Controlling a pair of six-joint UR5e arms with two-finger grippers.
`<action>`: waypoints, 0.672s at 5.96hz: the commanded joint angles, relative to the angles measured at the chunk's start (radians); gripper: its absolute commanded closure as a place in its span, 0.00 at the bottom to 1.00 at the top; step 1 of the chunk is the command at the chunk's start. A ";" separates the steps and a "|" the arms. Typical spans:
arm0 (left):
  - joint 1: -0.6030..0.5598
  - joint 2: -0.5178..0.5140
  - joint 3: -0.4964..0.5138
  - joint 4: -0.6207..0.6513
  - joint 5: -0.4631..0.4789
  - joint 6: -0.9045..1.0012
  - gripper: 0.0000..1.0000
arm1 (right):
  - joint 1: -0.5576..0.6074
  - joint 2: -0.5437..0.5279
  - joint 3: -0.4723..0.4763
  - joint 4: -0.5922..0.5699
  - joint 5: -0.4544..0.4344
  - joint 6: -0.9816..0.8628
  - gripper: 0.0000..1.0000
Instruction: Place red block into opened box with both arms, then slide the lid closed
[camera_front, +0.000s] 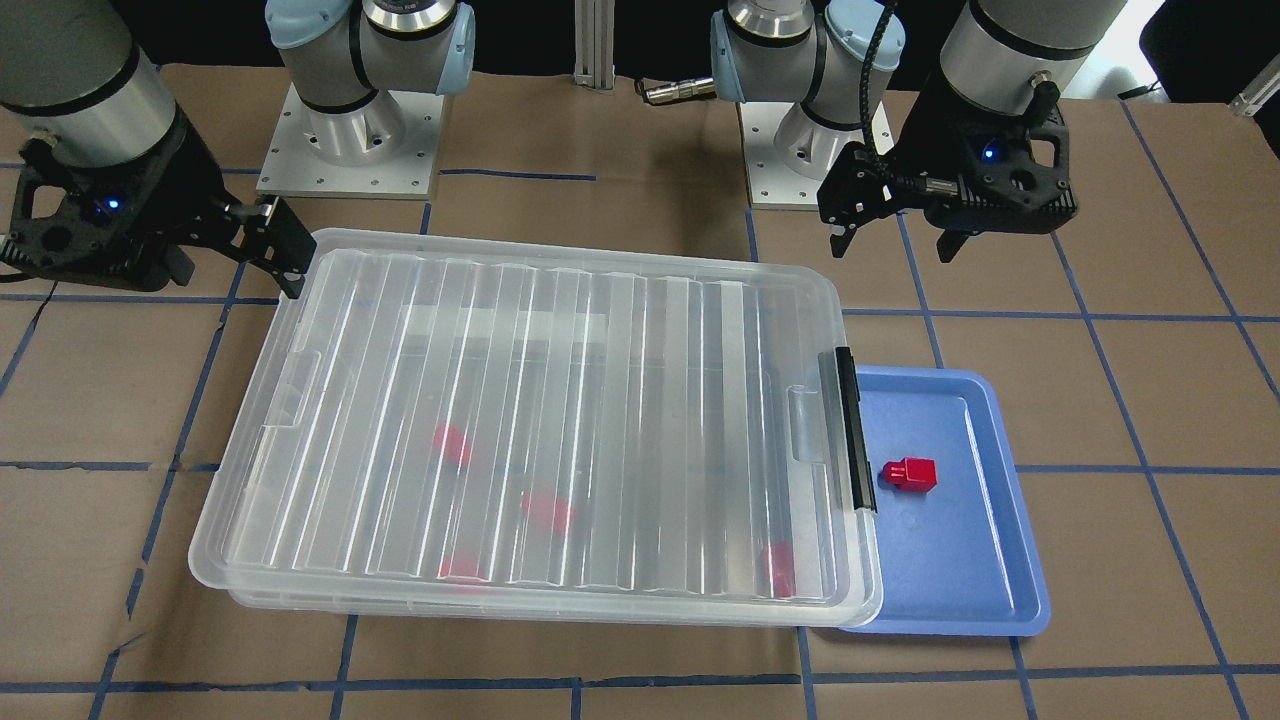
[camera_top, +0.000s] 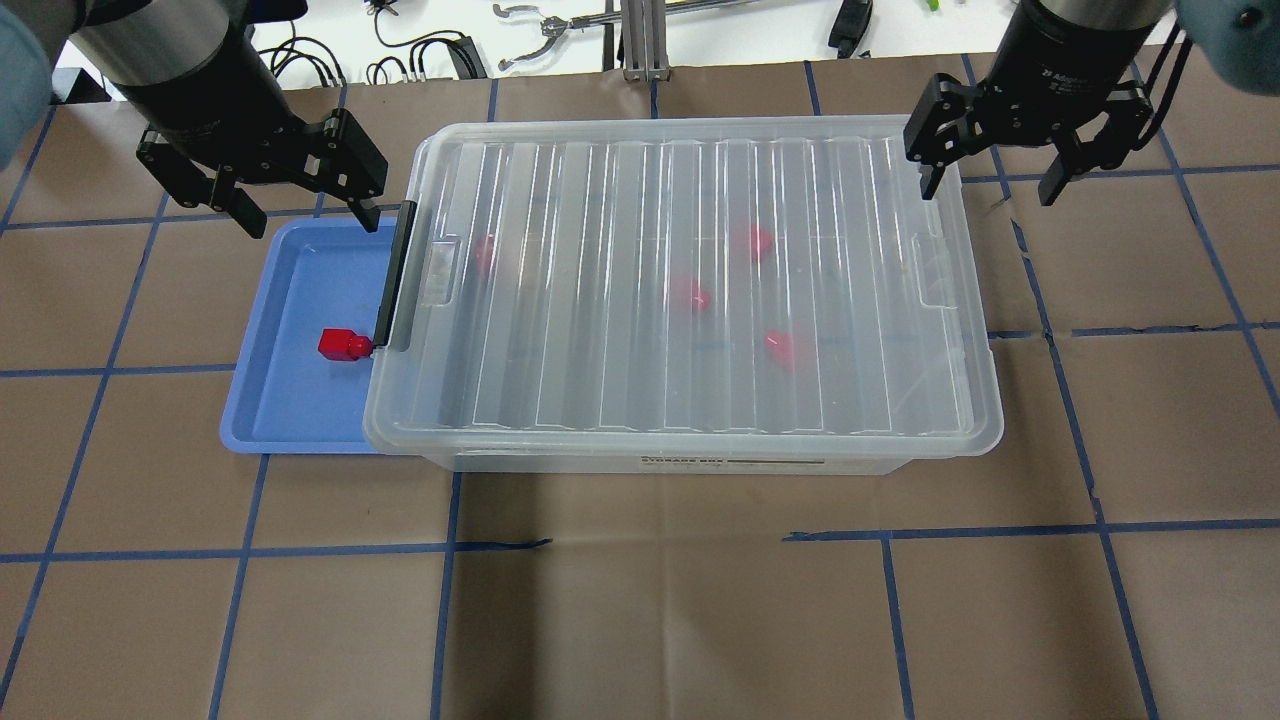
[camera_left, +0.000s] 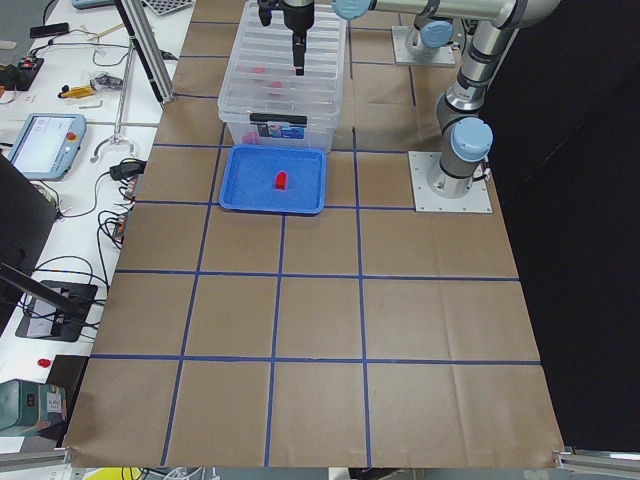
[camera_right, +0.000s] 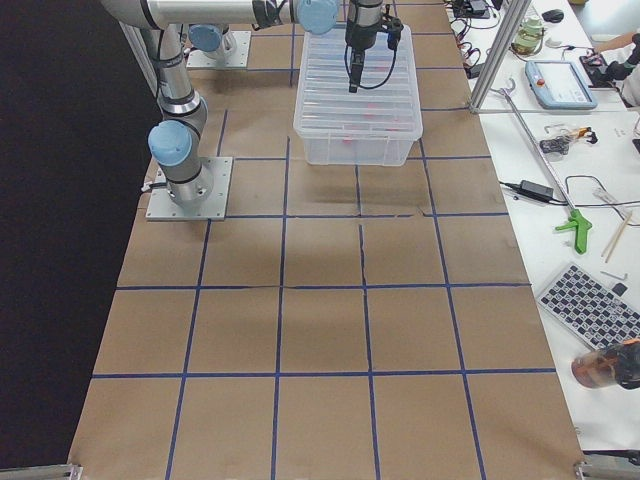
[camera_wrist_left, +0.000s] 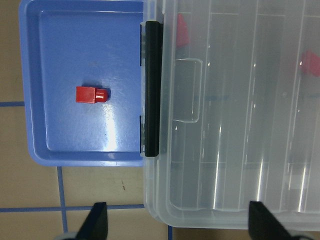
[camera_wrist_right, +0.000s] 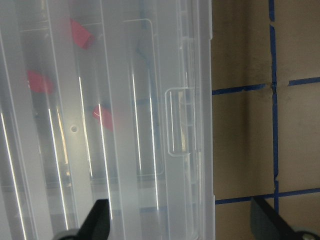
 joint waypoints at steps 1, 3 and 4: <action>0.001 0.000 -0.002 0.000 0.006 0.106 0.02 | -0.048 0.002 0.127 -0.137 -0.004 -0.039 0.00; 0.007 -0.003 -0.005 0.005 0.006 0.345 0.02 | -0.068 0.003 0.201 -0.199 -0.012 -0.048 0.00; 0.005 -0.003 -0.006 -0.003 0.007 0.472 0.02 | -0.080 0.003 0.236 -0.201 -0.020 -0.049 0.00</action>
